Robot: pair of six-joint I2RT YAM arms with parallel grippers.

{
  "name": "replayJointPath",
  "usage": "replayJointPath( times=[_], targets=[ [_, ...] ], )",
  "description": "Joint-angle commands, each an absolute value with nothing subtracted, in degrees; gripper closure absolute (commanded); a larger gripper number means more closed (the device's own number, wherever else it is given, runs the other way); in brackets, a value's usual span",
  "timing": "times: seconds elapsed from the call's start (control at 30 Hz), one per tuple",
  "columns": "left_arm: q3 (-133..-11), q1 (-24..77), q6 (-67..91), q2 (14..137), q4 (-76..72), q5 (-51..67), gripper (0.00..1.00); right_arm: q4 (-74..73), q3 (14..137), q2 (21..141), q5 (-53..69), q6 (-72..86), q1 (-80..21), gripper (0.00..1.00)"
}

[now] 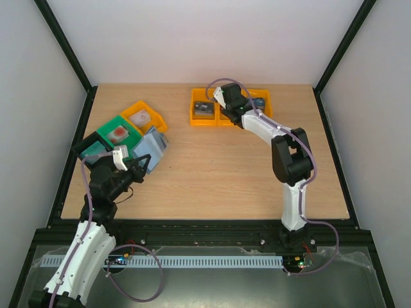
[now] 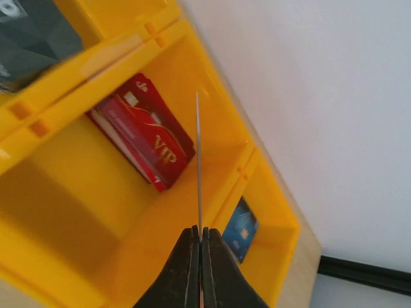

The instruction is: Take the credit cards out of the card holder

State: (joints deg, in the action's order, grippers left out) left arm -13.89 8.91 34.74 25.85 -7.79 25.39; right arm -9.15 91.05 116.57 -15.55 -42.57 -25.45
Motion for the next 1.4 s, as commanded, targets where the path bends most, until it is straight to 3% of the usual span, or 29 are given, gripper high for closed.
replayJointPath(
  times=[0.0,0.47,0.87,1.0,1.37],
  targets=[
    [-13.1,8.3,35.3,25.1,-10.8,25.0,0.98,-8.8,97.8,120.0,-19.6,-52.6,-24.2,0.98],
    [-12.7,7.3,35.2,24.0,-11.1,24.1,0.98,-19.6,111.5,130.9,-12.5,-56.5,-22.7,0.98],
    [-12.3,6.3,35.2,23.6,-11.5,23.8,0.98,-11.1,113.2,137.3,-19.7,-61.5,-22.3,0.95],
    [-12.1,6.2,35.1,23.9,-11.6,23.8,0.98,-6.2,114.5,138.8,-22.1,-60.2,-22.2,0.81],
    [-11.9,6.2,35.1,24.0,-12.4,24.3,0.98,-7.6,112.7,134.7,-23.1,-57.3,-22.3,0.3]
  ],
)
